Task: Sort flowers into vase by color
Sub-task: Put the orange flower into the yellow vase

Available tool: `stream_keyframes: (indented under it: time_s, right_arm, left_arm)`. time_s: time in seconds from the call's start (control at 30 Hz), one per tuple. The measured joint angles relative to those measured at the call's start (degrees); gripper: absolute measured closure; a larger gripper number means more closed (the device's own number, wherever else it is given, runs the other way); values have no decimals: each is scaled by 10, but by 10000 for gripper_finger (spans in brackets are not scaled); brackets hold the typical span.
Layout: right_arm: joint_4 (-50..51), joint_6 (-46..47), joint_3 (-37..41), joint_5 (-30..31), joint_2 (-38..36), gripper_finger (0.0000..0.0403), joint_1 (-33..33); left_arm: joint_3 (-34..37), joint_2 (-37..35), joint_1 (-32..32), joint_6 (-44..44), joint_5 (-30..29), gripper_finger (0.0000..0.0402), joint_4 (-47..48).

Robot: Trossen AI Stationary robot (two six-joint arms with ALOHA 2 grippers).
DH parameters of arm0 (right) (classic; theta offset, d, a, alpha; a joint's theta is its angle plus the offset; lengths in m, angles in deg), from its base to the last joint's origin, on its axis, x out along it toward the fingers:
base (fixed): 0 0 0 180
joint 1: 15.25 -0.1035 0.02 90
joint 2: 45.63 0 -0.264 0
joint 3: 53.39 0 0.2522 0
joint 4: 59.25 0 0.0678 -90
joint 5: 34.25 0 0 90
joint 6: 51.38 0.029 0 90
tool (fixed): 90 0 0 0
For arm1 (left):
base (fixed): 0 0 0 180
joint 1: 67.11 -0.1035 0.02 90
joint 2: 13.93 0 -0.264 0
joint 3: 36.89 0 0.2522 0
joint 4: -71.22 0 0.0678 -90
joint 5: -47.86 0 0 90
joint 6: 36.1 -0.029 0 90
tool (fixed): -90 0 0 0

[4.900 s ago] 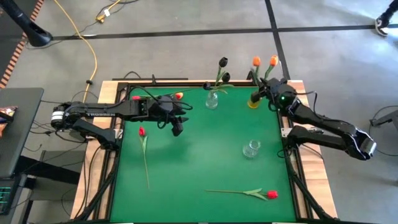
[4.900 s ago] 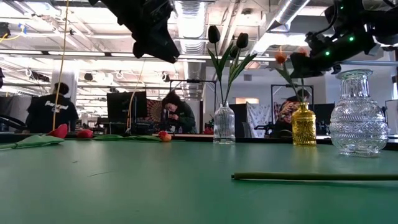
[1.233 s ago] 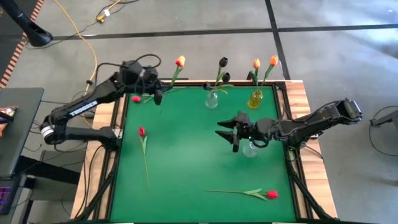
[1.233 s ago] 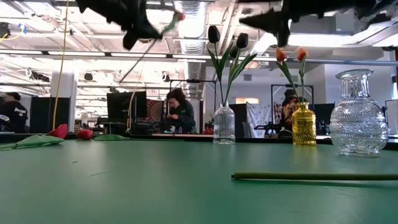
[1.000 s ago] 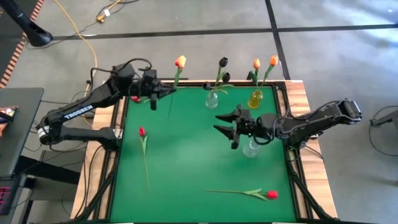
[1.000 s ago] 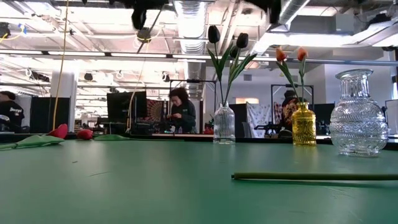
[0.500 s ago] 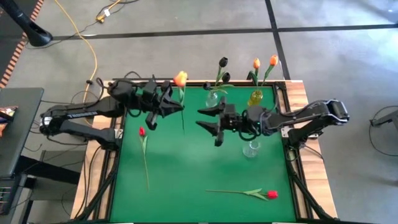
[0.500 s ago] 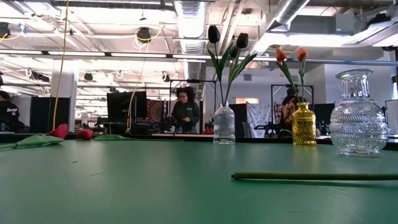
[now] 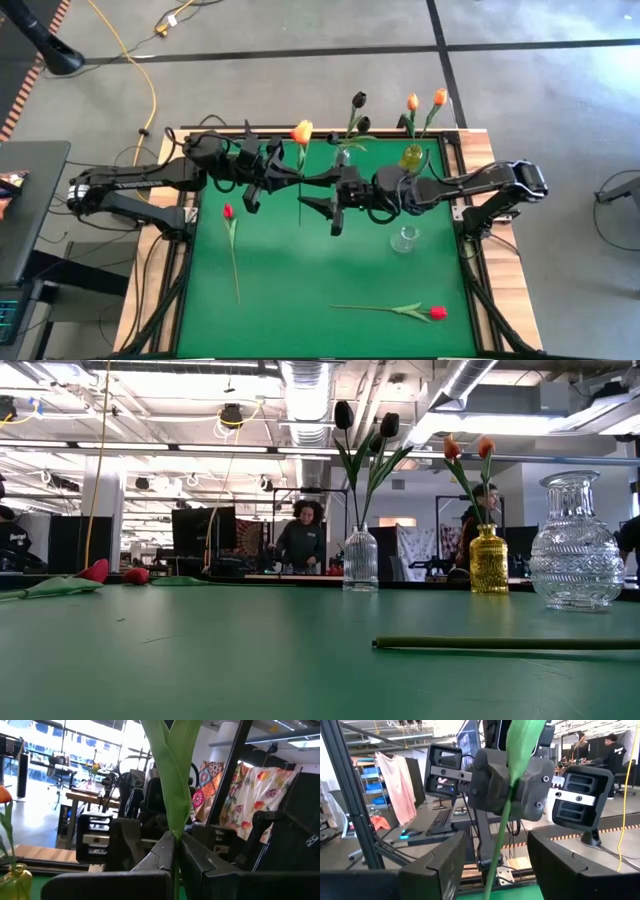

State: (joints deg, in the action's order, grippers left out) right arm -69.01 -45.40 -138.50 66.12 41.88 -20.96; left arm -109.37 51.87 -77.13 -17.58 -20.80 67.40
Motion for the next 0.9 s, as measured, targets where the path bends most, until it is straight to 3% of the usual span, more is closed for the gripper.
stream_keyframes:
  time_s: [0.63, 0.9]
  right_arm:
    - [-5, 47, 0, 0, 17, 167, 5]
    - [-5, 46, 0, 0, 17, 238, 5]
  left_arm:
    - [0, 9, 5, -9, 3, 401, 2]
    - [0, 9, 5, -8, 3, 401, 3]
